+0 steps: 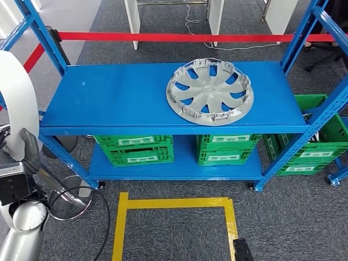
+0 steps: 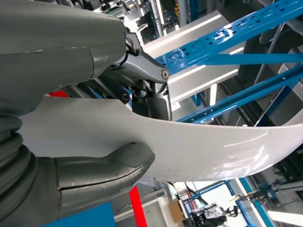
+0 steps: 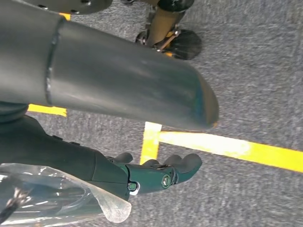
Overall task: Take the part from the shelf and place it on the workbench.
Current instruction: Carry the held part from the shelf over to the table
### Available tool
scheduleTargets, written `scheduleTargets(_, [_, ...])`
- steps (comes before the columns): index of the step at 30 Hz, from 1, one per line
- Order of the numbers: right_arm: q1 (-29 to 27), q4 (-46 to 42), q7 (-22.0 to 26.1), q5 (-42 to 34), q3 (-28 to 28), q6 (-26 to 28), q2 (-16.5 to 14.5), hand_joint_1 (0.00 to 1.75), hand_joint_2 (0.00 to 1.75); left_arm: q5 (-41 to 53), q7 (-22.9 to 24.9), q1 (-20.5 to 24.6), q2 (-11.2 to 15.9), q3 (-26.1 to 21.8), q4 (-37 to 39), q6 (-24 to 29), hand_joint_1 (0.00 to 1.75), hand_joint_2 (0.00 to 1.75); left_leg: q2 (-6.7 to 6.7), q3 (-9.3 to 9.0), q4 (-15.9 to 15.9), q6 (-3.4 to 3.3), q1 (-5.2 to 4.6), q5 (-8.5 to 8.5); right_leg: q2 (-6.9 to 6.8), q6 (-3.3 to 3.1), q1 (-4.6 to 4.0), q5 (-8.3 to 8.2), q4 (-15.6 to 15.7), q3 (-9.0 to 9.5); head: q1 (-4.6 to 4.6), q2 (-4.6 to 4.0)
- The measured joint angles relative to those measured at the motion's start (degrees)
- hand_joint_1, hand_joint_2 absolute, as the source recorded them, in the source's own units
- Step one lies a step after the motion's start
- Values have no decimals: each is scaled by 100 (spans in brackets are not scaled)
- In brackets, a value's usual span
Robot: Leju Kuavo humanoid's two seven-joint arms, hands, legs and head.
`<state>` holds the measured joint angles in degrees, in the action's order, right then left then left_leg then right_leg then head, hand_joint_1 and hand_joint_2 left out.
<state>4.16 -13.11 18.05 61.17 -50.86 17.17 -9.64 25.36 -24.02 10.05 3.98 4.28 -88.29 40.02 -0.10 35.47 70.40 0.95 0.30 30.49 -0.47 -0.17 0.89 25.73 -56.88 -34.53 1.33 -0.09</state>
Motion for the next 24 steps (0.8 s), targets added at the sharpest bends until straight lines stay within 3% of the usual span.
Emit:
scheduleTargets(1, [1,0,-3,6,3,1,0,0,0,20,8,5,0,-1,-3,0,175,175,-2,-289,-406,-25,-4,-87,3,21,-3,-41,-20,-67,1,0])
scheduleTargets(3, [7,0,0,4,4,0,-2,0,0,34,23,16,-1,-7,-19,2,175,175,-5,-777,-1188,-89,-26,-44,8,84,-10,-137,-44,-154,5,0])
scheduleTargets(5, [11,0,3,-3,4,-1,-4,0,0,7,39,19,0,-30,-33,4,175,175,-7,-906,-1501,-147,-58,21,9,156,-2,-257,-18,-204,7,0])
scheduleTargets(7, [10,0,-1,-12,4,-2,-4,0,0,-25,50,23,-5,-57,-34,2,175,175,15,-841,-1559,-214,-42,-77,20,211,5,-219,-29,-284,11,0])
scheduleTargets(9, [11,0,-16,-18,4,-3,-4,0,0,-48,52,32,-11,-67,-33,-3,175,175,42,-735,-1582,-286,-11,-190,33,247,4,197,-406,-442,41,0])
scheduleTargets(11, [15,0,-34,-67,4,-8,-4,0,0,-121,23,57,-14,-69,-18,-7,175,175,52,-584,-1523,-318,-18,-272,36,274,6,694,-1176,-646,65,0])
scheduleTargets(12, [17,0,-37,-110,3,-10,-4,0,0,-181,-8,93,-21,-69,12,-11,175,175,56,-498,-1482,-319,-21,-308,36,285,6,802,-1508,-705,68,0])
scheduleTargets(13, [23,0,-34,-156,2,-11,-4,0,0,-244,-47,152,-32,-70,62,-14,175,175,57,-410,-1436,-317,-22,-339,36,292,6,782,-1672,-685,71,0])
scheduleTargets(14, [35,0,-29,-189,1,-13,-4,0,0,-300,-83,223,-45,-70,125,-17,175,175,56,-325,-1385,-311,-21,-368,36,294,7,663,-1618,-563,75,0])
scheduleTargets(16, [77,0,-27,-224,0,-15,-4,0,0,-361,-144,372,-63,-69,255,-20,175,175,55,-178,-1284,-283,-18,-409,34,287,12,422,-987,-90,75,0])
scheduleTargets(18, [115,1,-58,-252,-1,-18,-4,0,0,-361,-190,524,-70,-67,373,-15,175,175,58,-60,-1191,-233,-34,-453,45,270,1,417,-353,319,73,0])
scheduleTargets(20, [120,2,-96,-283,-4,-19,-3,0,0,-291,-205,649,-76,-60,476,-8,175,175,59,20,-1148,-173,-47,-536,59,244,-18,466,-164,415,74,0])
scheduleTargets(22, [99,3,-106,-302,-13,-15,-2,0,0,-211,-193,692,-79,-50,527,-4,175,175,46,89,-1111,-114,-39,-525,49,157,4,400,-139,344,77,0])
scheduleTargets(24, [86,3,-104,-308,-22,-6,0,0,0,-179,-176,709,-73,-45,548,-3,175,175,33,217,-779,-51,-22,-157,37,36,23,288,-117,229,57,0])
